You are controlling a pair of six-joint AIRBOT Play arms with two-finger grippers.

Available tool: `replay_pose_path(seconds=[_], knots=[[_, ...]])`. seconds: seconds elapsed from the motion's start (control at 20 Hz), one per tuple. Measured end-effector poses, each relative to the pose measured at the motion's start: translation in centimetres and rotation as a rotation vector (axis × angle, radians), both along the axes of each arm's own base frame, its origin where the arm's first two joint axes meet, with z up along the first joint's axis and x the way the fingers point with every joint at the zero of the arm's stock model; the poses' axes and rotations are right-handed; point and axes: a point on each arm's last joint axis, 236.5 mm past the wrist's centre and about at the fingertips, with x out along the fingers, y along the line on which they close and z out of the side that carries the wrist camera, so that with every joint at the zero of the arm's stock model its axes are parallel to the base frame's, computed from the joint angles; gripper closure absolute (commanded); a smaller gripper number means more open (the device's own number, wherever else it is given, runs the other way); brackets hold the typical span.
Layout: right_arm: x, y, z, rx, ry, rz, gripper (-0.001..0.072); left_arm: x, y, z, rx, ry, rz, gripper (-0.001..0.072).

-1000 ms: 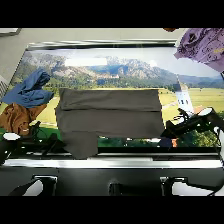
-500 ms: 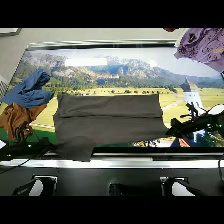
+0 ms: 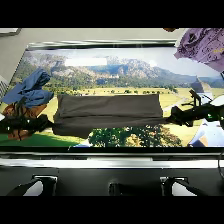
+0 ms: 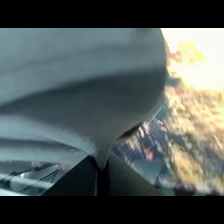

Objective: Fold the clothes and pants, and hang the long-sleeved shirts on hangers.

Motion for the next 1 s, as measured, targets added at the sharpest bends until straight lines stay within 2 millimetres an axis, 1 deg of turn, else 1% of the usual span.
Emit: replay_pose_path(seconds=[0.2, 0.35, 0.5, 0.65, 0.85, 1.0], knots=[[3.7, 0.6, -0.7, -0.063, -0.036, 0.037, 0.0678, 4.4, 0.7, -0.3, 0.005, -0.005, -0.022, 0.0694], [6.5, 0.5, -1.0, -0.097, -0.055, 0.035, 0.0678, 7.6, 0.7, -0.7, 0.01, -0.018, -0.052, 0.0694], [8.6, 0.2, -1.4, -0.111, -0.06, 0.022, 0.0678, 10.1, 0.6, -1.4, 0.011, -0.02, -0.074, 0.0694], [10.2, 0.0, -1.7, -0.116, -0.066, 0.012, 0.0678, 12.4, 0.8, -1.6, 0.014, -0.031, -0.083, 0.0694], [11.8, -0.4, -1.8, -0.12, -0.078, -0.001, 0.0678, 15.3, 1.3, -1.0, 0.02, -0.063, -0.072, 0.0694], [13.1, -0.5, -1.8, -0.12, -0.102, -0.019, 0.0678, 17.2, 1.2, -0.9, 0.023, -0.084, -0.074, 0.0694]])
